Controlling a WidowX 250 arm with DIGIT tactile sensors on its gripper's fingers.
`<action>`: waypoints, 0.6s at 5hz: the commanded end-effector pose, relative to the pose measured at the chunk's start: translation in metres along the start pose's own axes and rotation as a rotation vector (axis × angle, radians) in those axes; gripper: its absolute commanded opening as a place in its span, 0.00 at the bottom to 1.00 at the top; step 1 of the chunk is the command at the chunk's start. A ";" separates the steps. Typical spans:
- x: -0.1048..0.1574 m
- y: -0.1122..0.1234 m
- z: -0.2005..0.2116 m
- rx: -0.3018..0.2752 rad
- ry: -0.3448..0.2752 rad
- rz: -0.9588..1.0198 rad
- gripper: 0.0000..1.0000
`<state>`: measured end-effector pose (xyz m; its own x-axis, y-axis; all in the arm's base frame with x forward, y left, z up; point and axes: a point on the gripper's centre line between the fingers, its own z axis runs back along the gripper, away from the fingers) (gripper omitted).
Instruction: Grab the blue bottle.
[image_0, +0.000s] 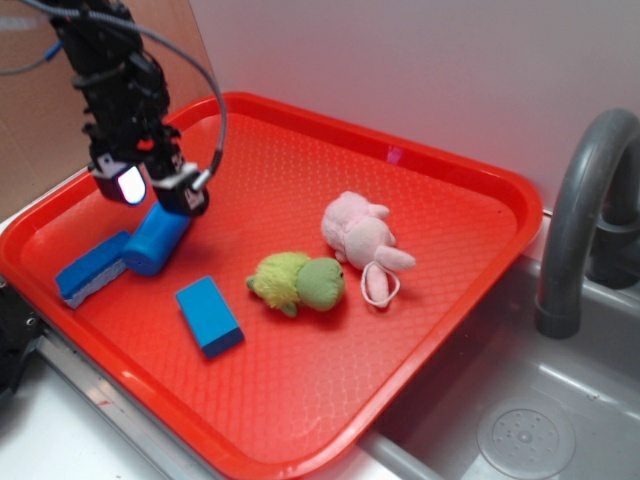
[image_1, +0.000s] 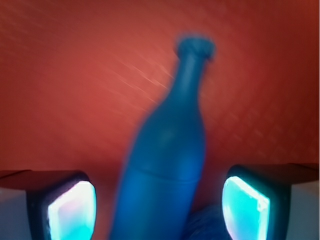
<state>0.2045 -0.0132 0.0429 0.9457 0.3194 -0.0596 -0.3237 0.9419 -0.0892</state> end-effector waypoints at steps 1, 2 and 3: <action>0.000 -0.007 -0.016 0.059 -0.001 -0.056 0.00; -0.003 -0.011 -0.012 0.090 -0.018 -0.069 0.00; -0.014 -0.015 0.038 0.004 -0.105 -0.105 0.00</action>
<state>0.1931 -0.0300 0.0806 0.9754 0.2185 0.0305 -0.2153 0.9729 -0.0842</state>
